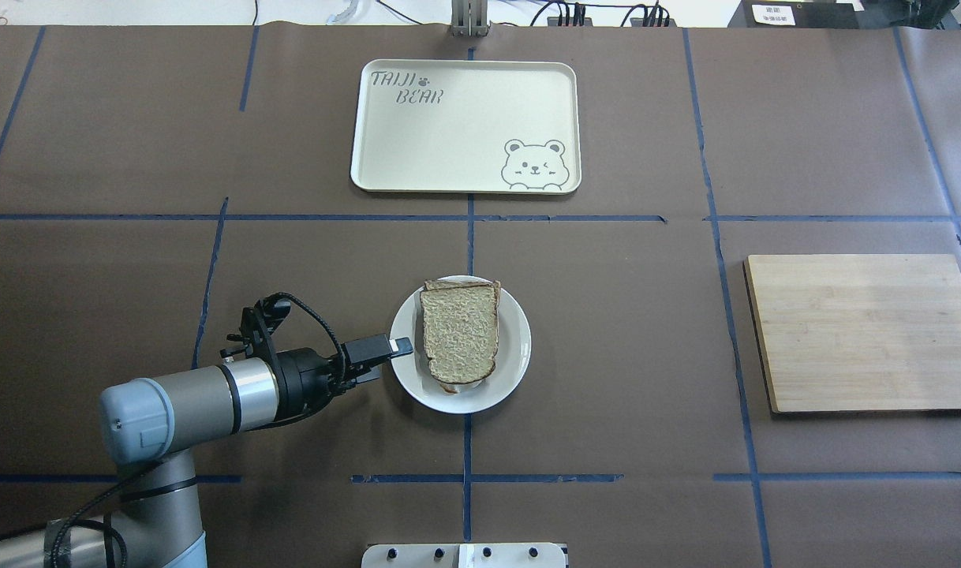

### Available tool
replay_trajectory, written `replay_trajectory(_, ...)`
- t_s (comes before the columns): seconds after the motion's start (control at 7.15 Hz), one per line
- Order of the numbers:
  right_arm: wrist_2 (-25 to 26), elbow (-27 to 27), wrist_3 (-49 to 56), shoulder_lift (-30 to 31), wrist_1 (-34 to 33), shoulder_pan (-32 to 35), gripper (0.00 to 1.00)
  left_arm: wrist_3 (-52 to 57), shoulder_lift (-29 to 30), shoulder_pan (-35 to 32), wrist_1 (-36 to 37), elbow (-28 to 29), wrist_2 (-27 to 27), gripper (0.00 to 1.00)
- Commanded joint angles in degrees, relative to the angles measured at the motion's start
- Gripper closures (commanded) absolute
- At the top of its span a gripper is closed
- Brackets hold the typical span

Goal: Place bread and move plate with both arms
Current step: 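Grip the plate rim nearest the left gripper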

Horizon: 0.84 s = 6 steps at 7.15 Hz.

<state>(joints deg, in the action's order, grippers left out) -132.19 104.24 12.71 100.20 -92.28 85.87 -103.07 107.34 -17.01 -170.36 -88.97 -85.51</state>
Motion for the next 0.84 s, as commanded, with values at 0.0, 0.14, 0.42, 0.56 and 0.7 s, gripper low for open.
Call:
replay_trajectory(0.0, 0.00, 0.00, -0.06, -0.09, 0.00, 0.00, 0.00, -0.55, 1.29, 0.66, -1.91, 2.75, 0.96, 0.11)
replay_trajectory(0.14, 0.00, -0.09, -0.06, 0.00, 0.00, 0.00, 0.00, -0.64, 1.73, 0.66, -1.91, 3.88, 0.96, 0.17)
replay_trajectory(0.42, 0.09, -0.09, -0.06, -0.09, 0.00, 0.00, 0.00, -0.64, 4.18, 0.66, -1.99, 6.86, 0.96, 0.36)
replay_trajectory(0.56, 0.09, -0.09, -0.15, -0.09, 0.00, 0.00, 0.00, -0.64, 4.98, 0.66, -2.00, 7.49, 0.96, 0.49)
replay_trajectory(0.7, 0.09, -0.09, -0.15, -0.09, 0.00, 0.00, 0.00, -0.64, 4.99, 0.66, -2.00, 7.50, 0.96, 0.67)
